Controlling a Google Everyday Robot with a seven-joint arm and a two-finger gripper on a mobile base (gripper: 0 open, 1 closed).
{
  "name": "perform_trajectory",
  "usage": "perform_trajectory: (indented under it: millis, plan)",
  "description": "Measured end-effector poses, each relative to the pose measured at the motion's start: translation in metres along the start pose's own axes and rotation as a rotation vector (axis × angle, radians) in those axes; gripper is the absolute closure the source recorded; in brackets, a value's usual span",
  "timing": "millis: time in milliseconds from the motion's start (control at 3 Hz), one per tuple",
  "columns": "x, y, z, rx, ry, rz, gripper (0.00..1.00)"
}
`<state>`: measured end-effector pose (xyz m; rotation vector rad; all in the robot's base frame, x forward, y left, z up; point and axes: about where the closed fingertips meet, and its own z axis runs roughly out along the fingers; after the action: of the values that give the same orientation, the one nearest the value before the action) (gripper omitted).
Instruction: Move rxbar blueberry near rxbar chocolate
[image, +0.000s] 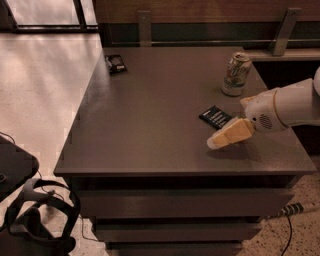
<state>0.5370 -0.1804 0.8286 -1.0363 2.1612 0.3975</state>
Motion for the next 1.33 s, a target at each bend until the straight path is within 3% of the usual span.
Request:
perform_trajectory:
  millis: [333,1000,1333]
  plan:
    - [0.0044,-0.0021,0.0213,0.01,-0.01,-0.003,0.03]
    - [0.0015,0.001,0.0204,0.005,-0.008,-0.009,0.5]
    - [-0.0001,0.0027,0.0209,0.003,-0.008,-0.012,0.8]
